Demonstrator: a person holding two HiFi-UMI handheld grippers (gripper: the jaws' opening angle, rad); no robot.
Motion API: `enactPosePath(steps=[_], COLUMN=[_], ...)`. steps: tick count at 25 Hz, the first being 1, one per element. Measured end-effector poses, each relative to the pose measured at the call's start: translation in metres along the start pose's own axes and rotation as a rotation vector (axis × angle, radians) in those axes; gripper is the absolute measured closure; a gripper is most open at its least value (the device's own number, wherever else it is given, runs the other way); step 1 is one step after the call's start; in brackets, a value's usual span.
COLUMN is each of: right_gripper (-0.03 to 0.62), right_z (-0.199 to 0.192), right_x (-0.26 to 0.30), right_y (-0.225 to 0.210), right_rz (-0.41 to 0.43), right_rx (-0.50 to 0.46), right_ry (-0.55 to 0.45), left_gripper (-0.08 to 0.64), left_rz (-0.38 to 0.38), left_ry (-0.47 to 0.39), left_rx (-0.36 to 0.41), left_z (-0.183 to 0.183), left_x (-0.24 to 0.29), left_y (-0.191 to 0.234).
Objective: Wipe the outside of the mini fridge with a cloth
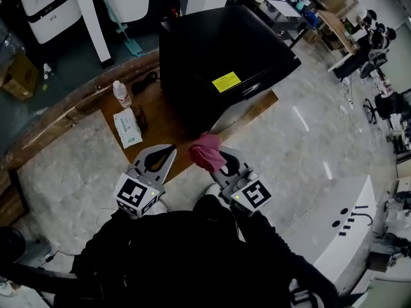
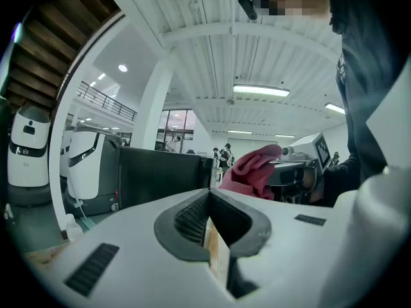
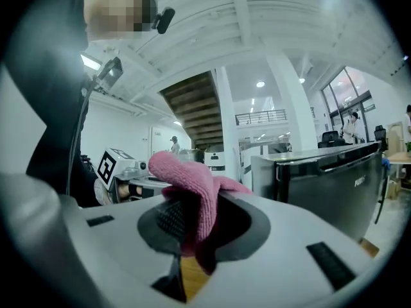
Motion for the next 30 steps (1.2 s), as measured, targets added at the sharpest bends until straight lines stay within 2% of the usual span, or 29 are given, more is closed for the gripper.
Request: enactPosePath(steps=[5, 10, 13, 18, 21, 26, 30], right_gripper=[0.505, 0.505, 0.505, 0.505, 0.505, 0.505, 0.505], right_z=[0.036, 0.083, 0.121, 0.162, 0.174, 0.19, 0.195], right_x=[-0.029, -0.051, -0.062, -0.047, -0.023, 0.047, 0.116], right_y=[-0.057, -0.131, -0.176, -0.218, -0.239, -0.253, -0.262], right_rz=[0.09, 0.214, 0.297, 0.446, 0.506, 0.573, 0.641], right_rx=[-0.075, -0.141, -0.193, -0.237, -0.25, -0.291, -0.346], right_ry=[-0.04, -0.07, -0.087, -0.064, -0.012, 0.063, 0.183], left_gripper=[0.558, 0.558, 0.558, 0.558, 0.558, 0.558, 0.558], left_rz=[0.022, 0.134, 0.209, 0.313, 0.355, 0.41, 0.44], left_ry=[-0.015, -0.059, -0.073, -0.093, -0.087, -0.092, -0.11], left_rx=[0.01, 0.036, 0.112, 0.142, 0.165, 0.2, 0.236], left_z=[0.036, 0.07, 0.09, 0.12, 0.128, 0.144, 0.161], left_x=[0.047, 0.112, 0.156, 0.185, 0.197, 0.199, 0.206], left_y=[-0.029, -0.049, -0.061, -0.065, -0.053, -0.006, 0.041])
Point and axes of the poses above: the fingertips, and each gripper's own axes: x forward along the fingers, y to its left, z out of its top, the point moved 3 cm from there along -x, backward along the fingers, and after that the axes turned 9 degrees about -y, right-handed, at the moved point
